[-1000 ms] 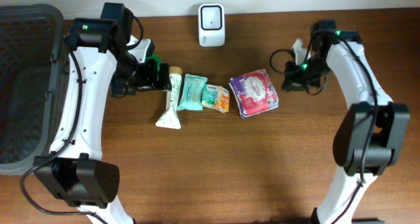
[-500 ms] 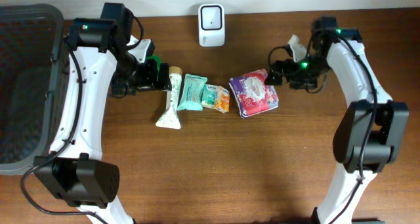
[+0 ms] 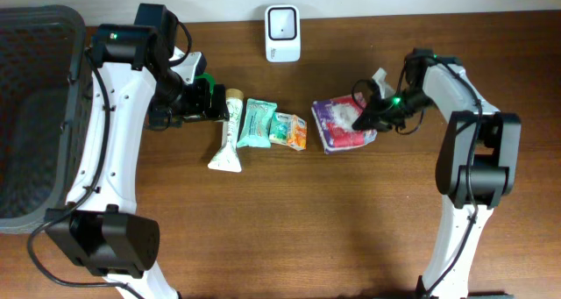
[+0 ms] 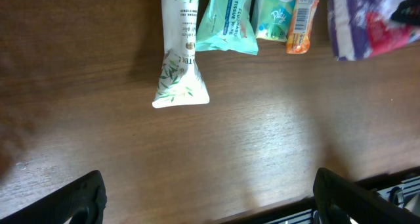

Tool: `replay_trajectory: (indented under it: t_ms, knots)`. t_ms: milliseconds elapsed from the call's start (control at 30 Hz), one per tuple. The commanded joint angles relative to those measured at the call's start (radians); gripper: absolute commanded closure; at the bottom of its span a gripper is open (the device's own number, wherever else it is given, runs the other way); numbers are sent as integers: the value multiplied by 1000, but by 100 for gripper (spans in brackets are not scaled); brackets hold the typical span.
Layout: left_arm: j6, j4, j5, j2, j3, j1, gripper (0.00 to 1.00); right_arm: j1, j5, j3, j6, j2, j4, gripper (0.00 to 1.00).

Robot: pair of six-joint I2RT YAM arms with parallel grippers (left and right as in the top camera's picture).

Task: Scan the item barcode
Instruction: 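Lift the pink-purple pack with the right gripper and flip it over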

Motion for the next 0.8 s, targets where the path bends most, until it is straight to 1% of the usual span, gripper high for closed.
replay_trajectory:
  t_ms: [0, 33, 100, 167, 233, 267, 367, 400, 433, 567, 633, 700, 733, 767]
  knots:
    - [1, -1, 10, -15, 0, 0, 1, 30, 335, 137, 154, -126, -50, 96]
    - [1, -1, 10, -15, 0, 0, 1, 47, 484, 171, 207, -156, -71, 96]
    - [1, -1, 10, -15, 0, 0, 1, 102, 883, 217, 375, -203, -139, 96]
    - [1, -1, 10, -15, 0, 0, 1, 176, 1266, 217, 542, -215, -212, 96]
    - [1, -1, 10, -15, 0, 0, 1, 217, 1384, 193, 583, -212, -222, 96]
    - [1, -1, 10, -15, 0, 0, 1, 261, 1476, 133, 616, -211, -204, 96]
    - [1, -1, 10, -15, 0, 0, 1, 305, 1479, 10, 616, -210, -123, 96]
    - [1, -1, 10, -15, 0, 0, 1, 326, 1468, -26, 616, -210, -100, 94]
    - [1, -1, 10, -15, 0, 0, 1, 367, 1431, -60, 616, -210, -72, 84]
    - [1, -1, 10, -15, 0, 0, 1, 505, 1379, -67, 616, -210, -13, 62]
    - [1, -1, 10, -15, 0, 0, 1, 581, 1289, -66, 615, -210, 38, 53]
    - [1, -1, 10, -15, 0, 0, 1, 638, 1172, -66, 600, -210, 104, 48]
    - [1, -1, 10, -15, 0, 0, 1, 653, 1154, -61, 600, -210, 118, 41]
    - [1, -1, 10, -15, 0, 0, 1, 660, 1144, -45, 601, -211, 116, 39]
